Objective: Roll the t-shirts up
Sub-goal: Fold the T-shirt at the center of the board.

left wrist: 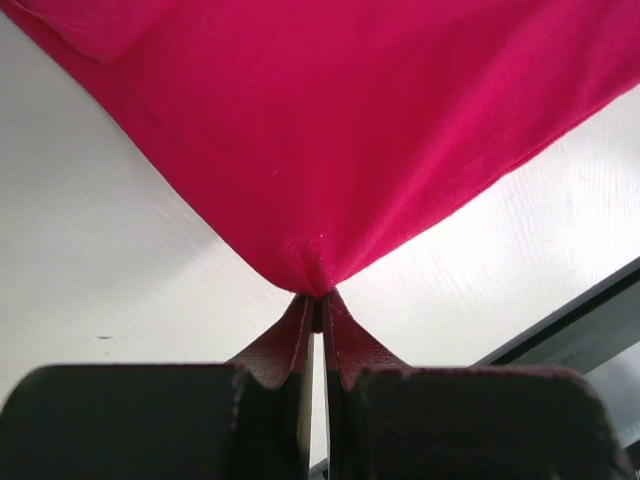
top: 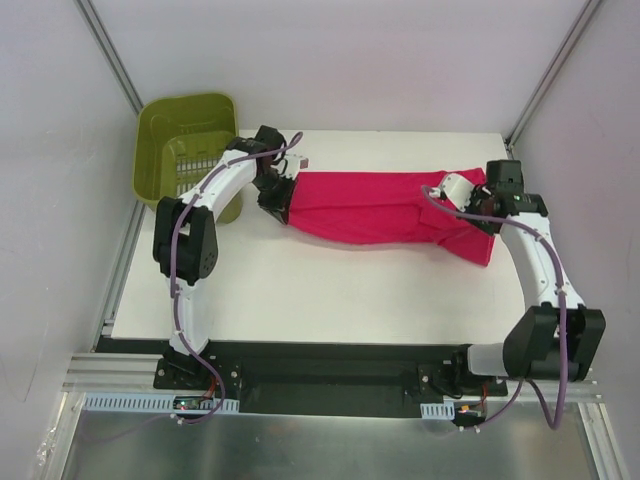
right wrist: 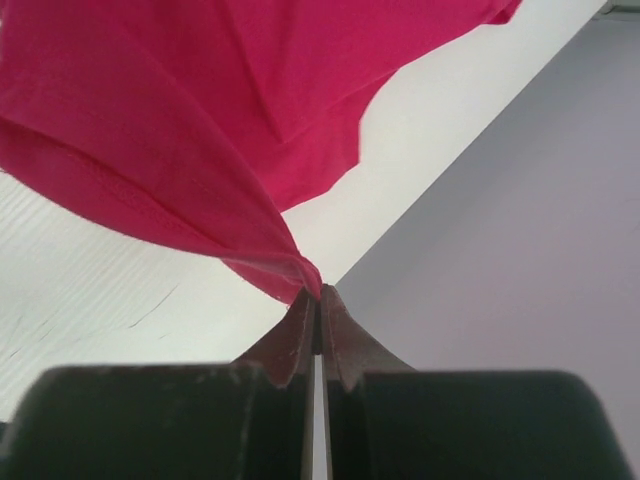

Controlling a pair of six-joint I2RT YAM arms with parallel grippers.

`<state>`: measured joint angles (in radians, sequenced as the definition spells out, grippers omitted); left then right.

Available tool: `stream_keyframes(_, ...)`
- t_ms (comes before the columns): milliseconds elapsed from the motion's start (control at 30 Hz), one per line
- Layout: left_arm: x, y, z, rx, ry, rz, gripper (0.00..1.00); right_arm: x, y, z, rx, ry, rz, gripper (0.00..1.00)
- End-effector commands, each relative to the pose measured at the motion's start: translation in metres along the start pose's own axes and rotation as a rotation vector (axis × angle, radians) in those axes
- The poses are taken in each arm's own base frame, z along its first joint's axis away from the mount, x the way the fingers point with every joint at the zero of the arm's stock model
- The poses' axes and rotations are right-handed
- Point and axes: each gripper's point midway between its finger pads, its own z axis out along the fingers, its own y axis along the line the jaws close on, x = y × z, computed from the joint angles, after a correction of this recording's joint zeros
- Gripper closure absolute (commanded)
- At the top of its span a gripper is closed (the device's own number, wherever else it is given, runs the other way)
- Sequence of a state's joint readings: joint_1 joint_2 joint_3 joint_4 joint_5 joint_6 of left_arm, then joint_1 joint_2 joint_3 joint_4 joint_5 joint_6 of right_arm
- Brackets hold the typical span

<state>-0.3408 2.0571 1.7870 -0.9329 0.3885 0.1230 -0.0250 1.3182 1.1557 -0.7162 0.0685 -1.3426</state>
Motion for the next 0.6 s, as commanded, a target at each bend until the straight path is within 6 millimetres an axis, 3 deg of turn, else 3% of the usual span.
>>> stream_keyframes(0, -0.016, 0.009, -0.016, -0.027, -0.043, -0.002, 1.00, -0.017, -0.050, -0.002, 0.106, -0.009, 0.023, 0.99)
stream_keyframes(167, -0.025, 0.019, -0.015, -0.048, -0.054, -0.010, 1.00, -0.036, -0.083, 0.009, 0.138, -0.029, 0.016, 0.99)
stream_keyframes(400, -0.040, 0.039, -0.008, -0.112, -0.066, -0.011, 1.00, -0.053, -0.111, 0.029, 0.157, -0.036, 0.000, 0.99)
stream_keyframes(567, -0.051, 0.048, -0.009, -0.152, -0.090, -0.002, 1.00, -0.065, -0.119, 0.045, 0.142, -0.048, -0.057, 0.99)
